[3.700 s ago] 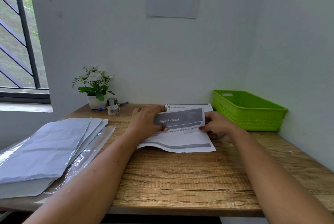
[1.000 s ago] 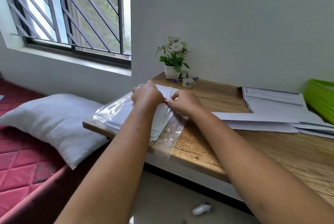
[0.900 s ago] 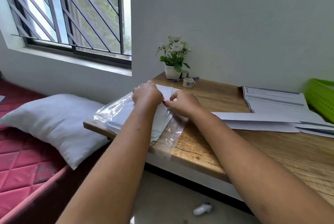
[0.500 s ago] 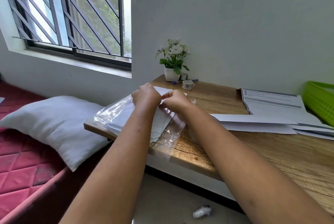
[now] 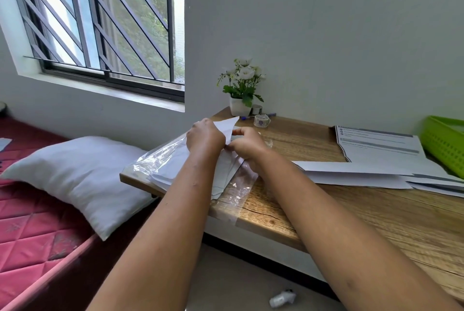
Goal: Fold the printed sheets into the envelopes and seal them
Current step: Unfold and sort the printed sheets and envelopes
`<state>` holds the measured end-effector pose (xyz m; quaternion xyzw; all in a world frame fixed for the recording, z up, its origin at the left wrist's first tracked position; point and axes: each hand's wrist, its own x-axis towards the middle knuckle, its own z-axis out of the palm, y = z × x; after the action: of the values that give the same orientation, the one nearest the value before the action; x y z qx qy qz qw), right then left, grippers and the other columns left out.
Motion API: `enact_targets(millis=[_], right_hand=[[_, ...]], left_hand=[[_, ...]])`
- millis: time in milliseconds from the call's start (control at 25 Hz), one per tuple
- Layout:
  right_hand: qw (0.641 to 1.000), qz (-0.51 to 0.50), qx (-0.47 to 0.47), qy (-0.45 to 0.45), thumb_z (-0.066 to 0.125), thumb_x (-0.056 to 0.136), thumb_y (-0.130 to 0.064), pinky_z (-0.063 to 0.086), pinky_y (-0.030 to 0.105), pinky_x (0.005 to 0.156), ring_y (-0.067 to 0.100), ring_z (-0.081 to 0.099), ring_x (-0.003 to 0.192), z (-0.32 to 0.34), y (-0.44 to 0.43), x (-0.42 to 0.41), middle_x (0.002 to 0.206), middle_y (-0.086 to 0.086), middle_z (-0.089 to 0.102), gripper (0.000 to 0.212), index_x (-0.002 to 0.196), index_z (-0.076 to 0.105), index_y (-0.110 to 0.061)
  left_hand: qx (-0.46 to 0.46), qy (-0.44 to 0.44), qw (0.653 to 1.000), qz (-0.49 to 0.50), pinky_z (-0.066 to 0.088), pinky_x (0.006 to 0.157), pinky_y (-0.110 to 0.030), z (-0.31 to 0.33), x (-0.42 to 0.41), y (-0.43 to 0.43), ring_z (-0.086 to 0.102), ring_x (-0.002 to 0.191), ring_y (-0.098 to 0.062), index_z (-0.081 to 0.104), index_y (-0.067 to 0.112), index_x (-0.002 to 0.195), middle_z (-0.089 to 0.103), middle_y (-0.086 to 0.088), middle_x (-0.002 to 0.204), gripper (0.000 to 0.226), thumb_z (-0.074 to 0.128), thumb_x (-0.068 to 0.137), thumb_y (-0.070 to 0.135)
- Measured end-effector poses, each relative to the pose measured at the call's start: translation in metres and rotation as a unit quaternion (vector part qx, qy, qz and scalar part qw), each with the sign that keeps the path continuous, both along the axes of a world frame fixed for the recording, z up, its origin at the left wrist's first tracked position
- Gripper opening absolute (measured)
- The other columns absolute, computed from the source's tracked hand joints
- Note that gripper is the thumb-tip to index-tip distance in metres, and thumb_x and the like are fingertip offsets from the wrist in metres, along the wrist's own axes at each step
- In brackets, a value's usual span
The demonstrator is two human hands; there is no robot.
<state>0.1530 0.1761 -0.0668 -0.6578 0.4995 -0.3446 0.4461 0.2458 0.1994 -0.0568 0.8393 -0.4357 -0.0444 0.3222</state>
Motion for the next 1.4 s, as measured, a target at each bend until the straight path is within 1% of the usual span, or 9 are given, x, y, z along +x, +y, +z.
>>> enact_targets(millis=[160, 280, 520, 720, 880, 1080, 1240, 1320, 1400], right_hand=[[0.999, -0.009, -0.013, 0.037, 0.067, 0.080, 0.000, 0.053, 0.041, 0.092, 0.022, 0.061, 0.105, -0.004, -0.001, 0.001, 0.118, 0.006, 0.061, 0.051, 0.126, 0.054, -0.018], [0.998, -0.018, -0.024, 0.051, 0.068, 0.078, -0.001, 0.052, 0.044, 0.092, 0.022, 0.061, 0.103, -0.005, -0.002, 0.001, 0.116, 0.005, 0.062, 0.048, 0.120, 0.056, -0.023], [0.998, -0.022, -0.035, 0.046, 0.066, 0.080, -0.001, 0.054, 0.046, 0.088, 0.021, 0.062, 0.096, -0.007, -0.002, 0.001, 0.110, 0.004, 0.063, 0.048, 0.118, 0.055, -0.028], [0.998, -0.018, -0.042, 0.046, 0.064, 0.084, -0.012, 0.055, 0.046, 0.087, 0.023, 0.065, 0.092, -0.008, -0.003, 0.001, 0.103, 0.003, 0.066, 0.026, 0.103, 0.057, -0.029], [0.997, -0.021, -0.054, 0.051, 0.060, 0.088, -0.016, 0.054, 0.045, 0.088, 0.023, 0.064, 0.094, -0.008, -0.004, 0.000, 0.103, 0.003, 0.065, 0.014, 0.098, 0.057, -0.025], [0.997, -0.059, -0.056, -0.015, 0.057, 0.091, -0.017, 0.054, 0.044, 0.089, 0.023, 0.062, 0.097, -0.003, -0.004, -0.002, 0.109, 0.005, 0.065, 0.017, 0.107, 0.060, -0.018], [0.991, -0.098, -0.072, -0.057, 0.050, 0.096, -0.016, 0.054, 0.042, 0.086, 0.028, 0.062, 0.098, 0.012, -0.008, -0.021, 0.110, 0.009, 0.064, 0.017, 0.109, 0.059, -0.013], [0.990, -0.101, -0.089, -0.054, 0.045, 0.098, -0.017, 0.051, 0.036, 0.076, 0.027, 0.060, 0.095, 0.023, -0.012, -0.036, 0.109, 0.009, 0.063, 0.018, 0.110, 0.058, -0.011], [0.985, -0.112, -0.126, -0.037, 0.044, 0.099, -0.017, 0.044, 0.031, 0.073, 0.027, 0.059, 0.094, 0.037, -0.017, -0.058, 0.109, 0.011, 0.063, 0.022, 0.111, 0.059, -0.009]], left_hand=[[0.076, -0.045, 0.996, 0.032, 0.024, 0.108, -0.052, -0.001, 0.007, 0.002, 0.030, 0.132, -0.039, 0.038, 0.013, 0.139, 0.037, -0.018, 0.143, 0.050, 0.045, 0.090, 0.022], [0.153, 0.009, 0.986, 0.064, 0.000, 0.107, -0.069, -0.002, 0.014, 0.002, 0.015, 0.139, -0.048, 0.021, 0.022, 0.148, 0.022, -0.025, 0.151, 0.064, 0.041, 0.092, 0.046], [0.133, 0.011, 0.990, 0.044, 0.013, 0.109, -0.063, -0.005, 0.019, -0.002, 0.024, 0.136, -0.040, 0.017, 0.021, 0.148, 0.032, -0.020, 0.147, 0.066, 0.029, 0.093, 0.056], [-0.001, -0.006, 1.000, 0.031, 0.015, 0.111, -0.059, -0.007, 0.017, -0.002, 0.030, 0.135, -0.037, 0.021, 0.017, 0.147, 0.035, -0.020, 0.144, 0.060, 0.035, 0.096, 0.046], [-0.101, -0.012, 0.994, 0.025, 0.039, 0.096, -0.045, -0.003, 0.016, 0.000, 0.046, 0.120, -0.037, 0.035, 0.011, 0.137, 0.043, -0.019, 0.135, 0.047, 0.046, 0.095, 0.029], [-0.169, 0.014, 0.985, 0.034, 0.042, 0.083, -0.038, 0.010, 0.017, 0.006, 0.053, 0.111, -0.035, 0.047, 0.014, 0.126, 0.052, -0.015, 0.125, 0.035, 0.046, 0.091, 0.010], [-0.219, 0.164, 0.962, -0.017, 0.042, 0.077, -0.030, 0.028, 0.019, -0.007, 0.057, 0.105, -0.031, 0.055, 0.019, 0.115, 0.060, -0.011, 0.116, 0.031, 0.046, 0.086, 0.010], [-0.258, 0.286, 0.921, -0.059, 0.043, 0.059, -0.024, 0.032, 0.015, -0.017, 0.061, 0.082, -0.027, 0.055, 0.024, 0.105, 0.063, -0.012, 0.106, 0.025, 0.050, 0.085, 0.010], [-0.266, 0.351, 0.892, -0.098, 0.037, 0.043, -0.016, 0.037, -0.004, -0.024, 0.049, 0.057, -0.017, 0.053, 0.024, 0.104, 0.060, -0.014, 0.093, 0.025, 0.053, 0.086, 0.006]])
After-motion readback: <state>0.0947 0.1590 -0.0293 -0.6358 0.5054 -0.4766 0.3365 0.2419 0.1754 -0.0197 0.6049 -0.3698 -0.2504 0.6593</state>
